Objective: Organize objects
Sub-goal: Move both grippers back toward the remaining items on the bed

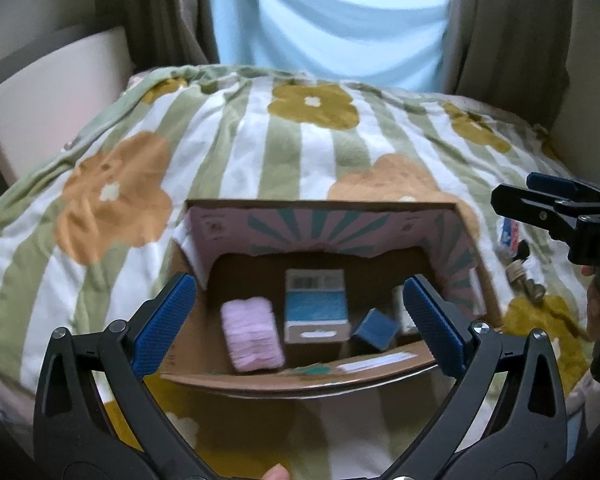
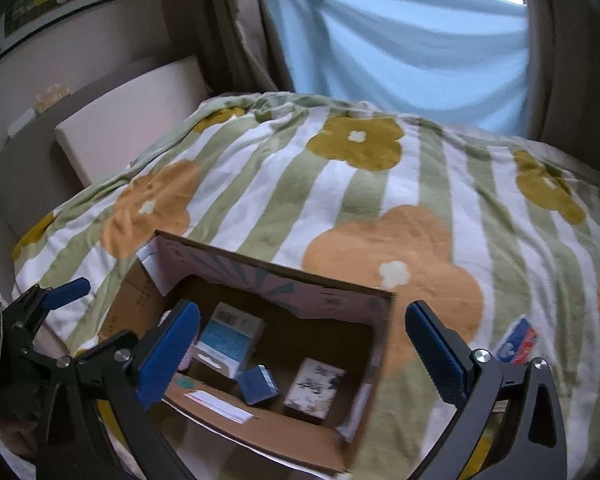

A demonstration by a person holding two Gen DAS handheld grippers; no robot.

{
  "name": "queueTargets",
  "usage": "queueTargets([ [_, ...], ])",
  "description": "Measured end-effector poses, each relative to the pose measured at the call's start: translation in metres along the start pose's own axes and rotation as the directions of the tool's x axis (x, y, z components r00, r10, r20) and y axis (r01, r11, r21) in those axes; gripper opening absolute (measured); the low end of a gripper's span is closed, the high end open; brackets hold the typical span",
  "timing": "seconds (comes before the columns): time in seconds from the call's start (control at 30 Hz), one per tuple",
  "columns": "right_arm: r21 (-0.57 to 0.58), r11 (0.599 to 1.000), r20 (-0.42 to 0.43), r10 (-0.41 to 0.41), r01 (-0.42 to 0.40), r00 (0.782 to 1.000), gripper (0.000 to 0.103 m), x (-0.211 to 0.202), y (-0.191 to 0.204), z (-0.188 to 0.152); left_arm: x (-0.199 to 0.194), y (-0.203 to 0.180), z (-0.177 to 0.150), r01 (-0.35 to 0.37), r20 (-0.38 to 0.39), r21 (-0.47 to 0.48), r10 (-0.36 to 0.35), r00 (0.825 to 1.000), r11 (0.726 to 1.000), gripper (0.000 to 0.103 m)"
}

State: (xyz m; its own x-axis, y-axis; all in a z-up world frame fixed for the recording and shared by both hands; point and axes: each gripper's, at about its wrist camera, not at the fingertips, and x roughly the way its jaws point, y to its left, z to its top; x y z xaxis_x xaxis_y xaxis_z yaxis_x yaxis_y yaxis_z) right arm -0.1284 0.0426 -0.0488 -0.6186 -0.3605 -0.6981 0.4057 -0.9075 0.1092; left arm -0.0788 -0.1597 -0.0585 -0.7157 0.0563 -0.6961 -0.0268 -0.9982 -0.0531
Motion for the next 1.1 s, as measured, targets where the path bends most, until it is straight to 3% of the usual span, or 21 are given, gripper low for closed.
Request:
queueTargets([
  [0.5, 0.081, 0.987, 0.054, -0.141, 0.136, 0.989, 0.103, -0.072, -0.120, -0.027, 0.004, -0.126, 0.026, 0.142, 0.004, 0.114, -0.143, 0.990, 0.983, 0.103],
  [0.77, 0.038, 0.968, 0.044, -0.249, 0.247, 0.968, 0.103, -0.098, -0.179, -0.049, 0.021, -0.218, 0.035, 0.209, -0.048, 0.229, -0.203, 0.978, 0.951, 0.103],
  [1.1, 0.009, 0.966, -0.024, -0.258, 0.258, 0.966, 0.103, -0.100, -0.242, -0.086, 0.069, -0.296, 0.053, 0.280, -0.161, 0.256, -0.245, 0.956, 0.925, 0.103],
])
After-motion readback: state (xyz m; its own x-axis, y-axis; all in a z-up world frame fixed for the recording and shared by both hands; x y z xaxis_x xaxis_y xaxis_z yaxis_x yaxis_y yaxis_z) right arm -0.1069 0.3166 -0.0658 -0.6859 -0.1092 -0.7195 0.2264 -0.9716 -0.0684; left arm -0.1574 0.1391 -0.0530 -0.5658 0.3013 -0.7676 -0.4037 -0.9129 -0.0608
